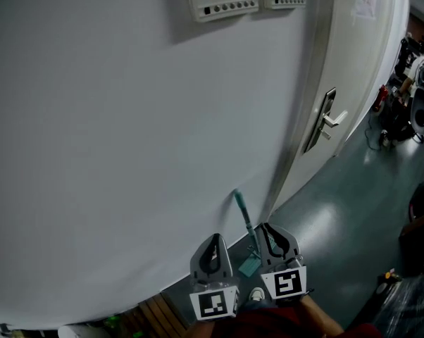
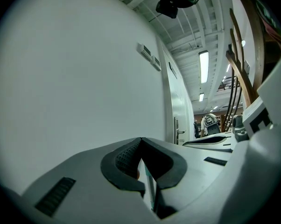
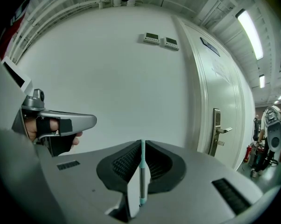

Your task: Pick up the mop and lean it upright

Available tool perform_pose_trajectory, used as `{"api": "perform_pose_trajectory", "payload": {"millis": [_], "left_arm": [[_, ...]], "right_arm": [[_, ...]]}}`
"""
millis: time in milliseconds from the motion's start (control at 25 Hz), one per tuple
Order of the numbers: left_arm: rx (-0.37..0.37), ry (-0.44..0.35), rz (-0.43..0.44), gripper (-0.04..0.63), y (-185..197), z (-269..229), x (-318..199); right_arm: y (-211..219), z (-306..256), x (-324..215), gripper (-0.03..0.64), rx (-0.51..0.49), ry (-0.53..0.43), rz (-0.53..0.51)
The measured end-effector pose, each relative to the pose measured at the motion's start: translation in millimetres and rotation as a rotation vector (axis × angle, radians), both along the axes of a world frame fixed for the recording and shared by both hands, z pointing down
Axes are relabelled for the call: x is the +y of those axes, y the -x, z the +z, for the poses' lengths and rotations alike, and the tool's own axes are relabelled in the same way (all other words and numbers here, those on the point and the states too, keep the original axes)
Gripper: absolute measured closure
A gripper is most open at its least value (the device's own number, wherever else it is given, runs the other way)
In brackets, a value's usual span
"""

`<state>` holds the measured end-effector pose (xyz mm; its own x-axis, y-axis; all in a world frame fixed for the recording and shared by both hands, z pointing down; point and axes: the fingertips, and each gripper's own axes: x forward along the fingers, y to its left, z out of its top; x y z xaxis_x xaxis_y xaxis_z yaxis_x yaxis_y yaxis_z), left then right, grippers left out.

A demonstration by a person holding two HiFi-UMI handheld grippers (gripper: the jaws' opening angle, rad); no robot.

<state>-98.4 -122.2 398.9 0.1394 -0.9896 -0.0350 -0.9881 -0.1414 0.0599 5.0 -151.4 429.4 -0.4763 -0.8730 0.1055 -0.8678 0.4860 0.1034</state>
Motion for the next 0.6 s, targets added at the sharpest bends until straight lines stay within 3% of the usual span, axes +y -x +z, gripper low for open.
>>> {"api": "perform_pose_trajectory", "payload": {"millis": [200,280,600], "left_arm": [[0.002,0.005,-0.01,0.581,5,2,1],[0.018,-0.006,-0.009,0.581,4,-2,0],[-0.018,0.024,-0.014,0.581,7,8,3]], "right_arm": [[9,10,-4,0.583,0.01,0.012,-0.019],[14,16,-8,0.492,0.006,0.034,-0.031],[30,33,-33,0.459,0.026,0.084,-0.028]]}}
